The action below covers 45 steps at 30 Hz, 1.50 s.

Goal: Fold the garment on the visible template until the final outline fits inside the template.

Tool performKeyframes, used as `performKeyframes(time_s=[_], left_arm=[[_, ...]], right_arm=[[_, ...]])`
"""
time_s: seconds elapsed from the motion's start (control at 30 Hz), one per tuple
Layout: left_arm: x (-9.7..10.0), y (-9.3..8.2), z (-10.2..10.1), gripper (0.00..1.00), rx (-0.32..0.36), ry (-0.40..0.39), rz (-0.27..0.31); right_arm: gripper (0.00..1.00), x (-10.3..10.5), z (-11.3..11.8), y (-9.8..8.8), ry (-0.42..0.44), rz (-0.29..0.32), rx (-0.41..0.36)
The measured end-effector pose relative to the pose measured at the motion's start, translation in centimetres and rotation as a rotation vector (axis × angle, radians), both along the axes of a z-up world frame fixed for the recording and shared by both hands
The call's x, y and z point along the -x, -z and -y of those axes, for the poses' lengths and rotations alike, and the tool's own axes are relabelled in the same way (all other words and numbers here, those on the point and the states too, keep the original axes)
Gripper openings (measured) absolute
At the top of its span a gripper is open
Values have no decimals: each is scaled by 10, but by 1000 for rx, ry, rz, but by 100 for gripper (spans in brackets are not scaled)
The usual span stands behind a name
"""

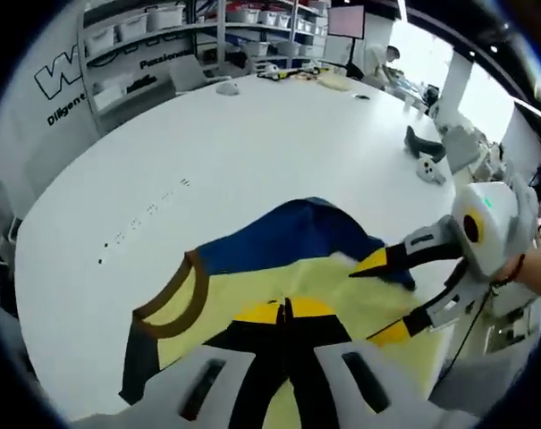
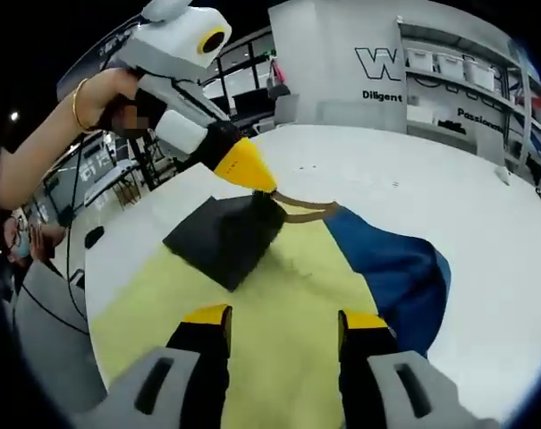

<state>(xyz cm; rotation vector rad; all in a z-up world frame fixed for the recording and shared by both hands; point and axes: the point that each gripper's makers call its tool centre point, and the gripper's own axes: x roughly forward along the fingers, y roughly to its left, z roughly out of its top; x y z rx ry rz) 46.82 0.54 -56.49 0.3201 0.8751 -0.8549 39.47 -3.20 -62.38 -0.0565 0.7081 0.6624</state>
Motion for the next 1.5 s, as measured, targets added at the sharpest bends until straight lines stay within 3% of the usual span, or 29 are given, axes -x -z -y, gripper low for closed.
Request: performKeyframes(time_s=[0.2,0.4,0.6,0.73,0.83,1.03,1.23,1.3,1.37,1.5], left_arm=[[-3,-20,0,19,61,-5,79],[-7,-25,-44,43,63,-104,79],[-3,-19,-80,59,37,-140,88],[-5,-16,-99,69,38,-171,88],[-9,-14,-114,78,15,-198,96],[-14,-8,-142,86,-11,-226,97],[-15,4,-171,81,-16,-291,62],[-14,7,-177,83,-22,-294,58],[-15,13,-186,82,-43,-308,49],[-15,22,-198,81,-54,-332,29]], right_arm=[[48,-5,1,1,52,4,19],[47,-9,-21,-4,50,61,44],[45,-15,-56,-2,2,99,81],[40,-21,-65,3,-24,137,142],[35,-25,-68,8,-21,126,163],[24,-32,-68,18,-14,116,193],[18,-36,-72,29,-15,101,212],[12,-38,-71,31,-15,104,227],[0,-42,-68,35,-7,109,262],[0,-47,-57,34,65,99,274]])
